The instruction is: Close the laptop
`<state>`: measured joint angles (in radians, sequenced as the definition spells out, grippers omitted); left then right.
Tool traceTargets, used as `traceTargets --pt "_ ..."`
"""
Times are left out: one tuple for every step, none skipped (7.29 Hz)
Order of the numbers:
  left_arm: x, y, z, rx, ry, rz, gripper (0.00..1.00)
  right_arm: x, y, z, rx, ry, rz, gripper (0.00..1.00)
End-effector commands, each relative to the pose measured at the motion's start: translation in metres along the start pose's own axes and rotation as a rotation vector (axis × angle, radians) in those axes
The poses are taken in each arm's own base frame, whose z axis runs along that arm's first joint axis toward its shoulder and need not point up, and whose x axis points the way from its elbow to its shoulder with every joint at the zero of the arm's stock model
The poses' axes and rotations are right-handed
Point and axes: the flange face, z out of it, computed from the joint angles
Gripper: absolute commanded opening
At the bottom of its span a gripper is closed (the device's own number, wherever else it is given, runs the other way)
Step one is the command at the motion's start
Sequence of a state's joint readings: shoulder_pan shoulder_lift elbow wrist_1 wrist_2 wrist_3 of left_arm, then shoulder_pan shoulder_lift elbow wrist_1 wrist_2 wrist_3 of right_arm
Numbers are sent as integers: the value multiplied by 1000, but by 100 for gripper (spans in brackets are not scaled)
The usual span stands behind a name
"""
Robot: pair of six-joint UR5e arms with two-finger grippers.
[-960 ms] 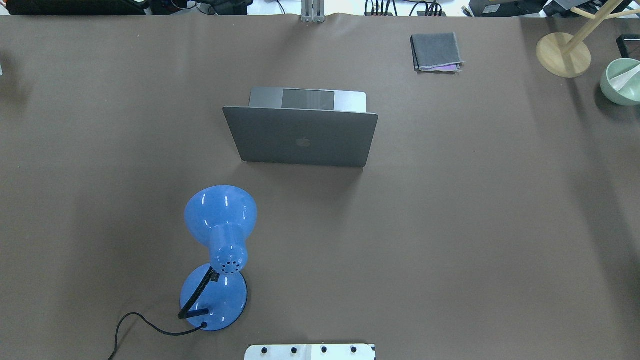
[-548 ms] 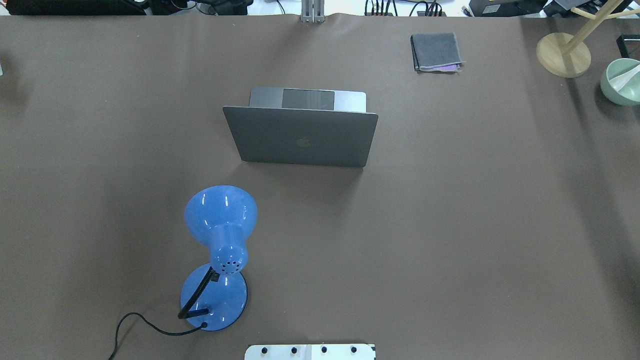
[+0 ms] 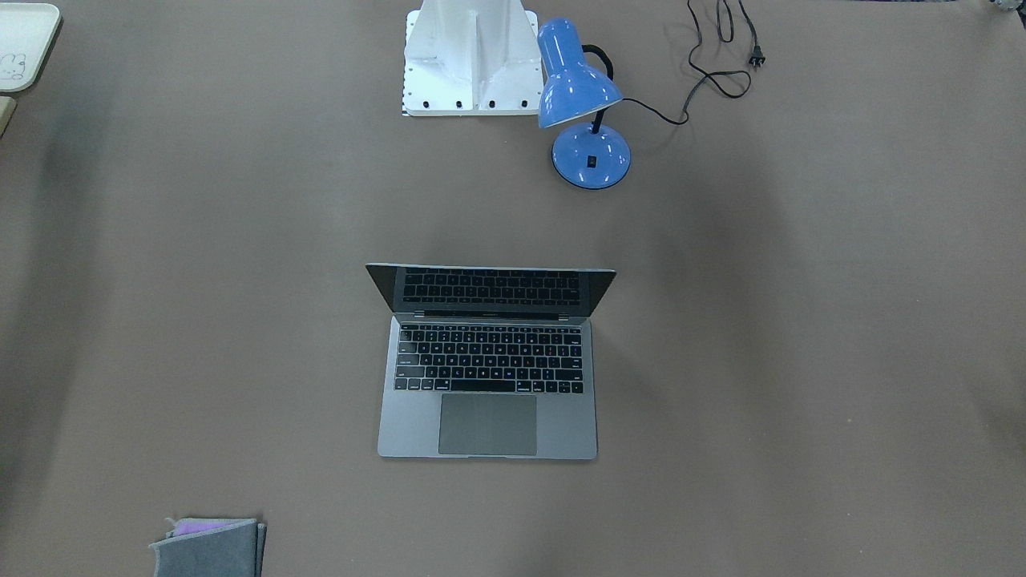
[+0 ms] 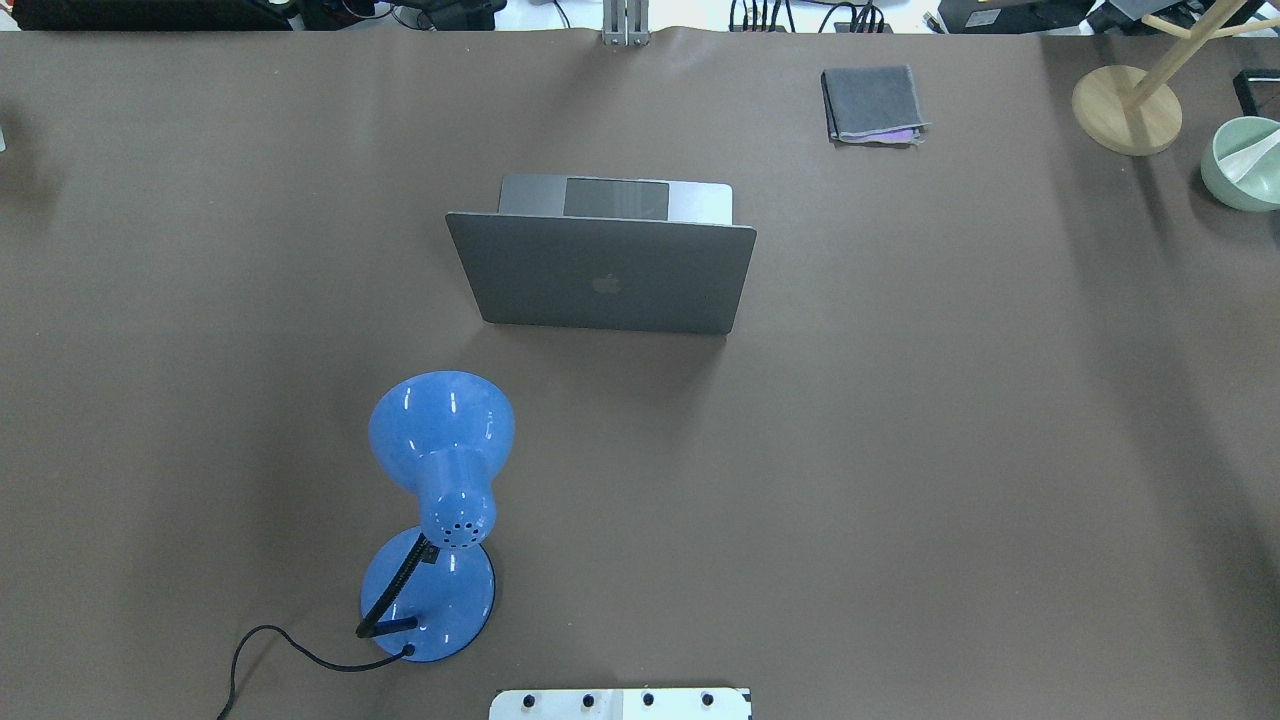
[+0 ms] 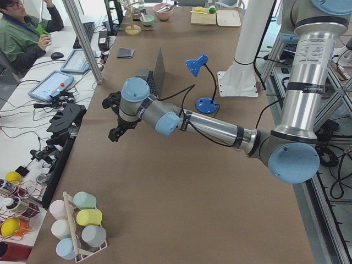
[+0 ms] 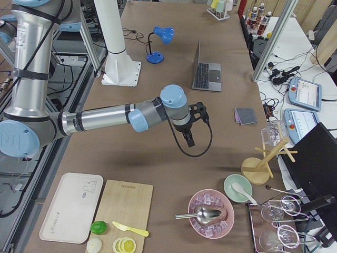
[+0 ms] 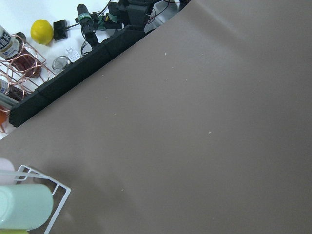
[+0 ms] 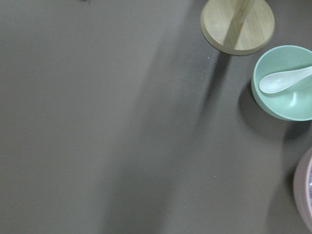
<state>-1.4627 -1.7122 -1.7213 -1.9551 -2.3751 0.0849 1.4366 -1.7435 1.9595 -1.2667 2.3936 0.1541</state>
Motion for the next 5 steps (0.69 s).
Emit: traceTargets --pt "67 -35 29 52 102 -104 98 -64 -15 1 2 -32 83 99" --pt "109 -60 40 77 164 -151 98 -93 -25 7 6 -28 118 99" --pt "148 -78 45 78 209 -207 98 -130 -35 16 13 -24 161 99" --pt "181 -97 52 71 254 -241 98 -171 -42 27 21 -25 193 99" --pt "207 -113 58 56 291 -304 98 -206 -48 38 32 -26 237 99"
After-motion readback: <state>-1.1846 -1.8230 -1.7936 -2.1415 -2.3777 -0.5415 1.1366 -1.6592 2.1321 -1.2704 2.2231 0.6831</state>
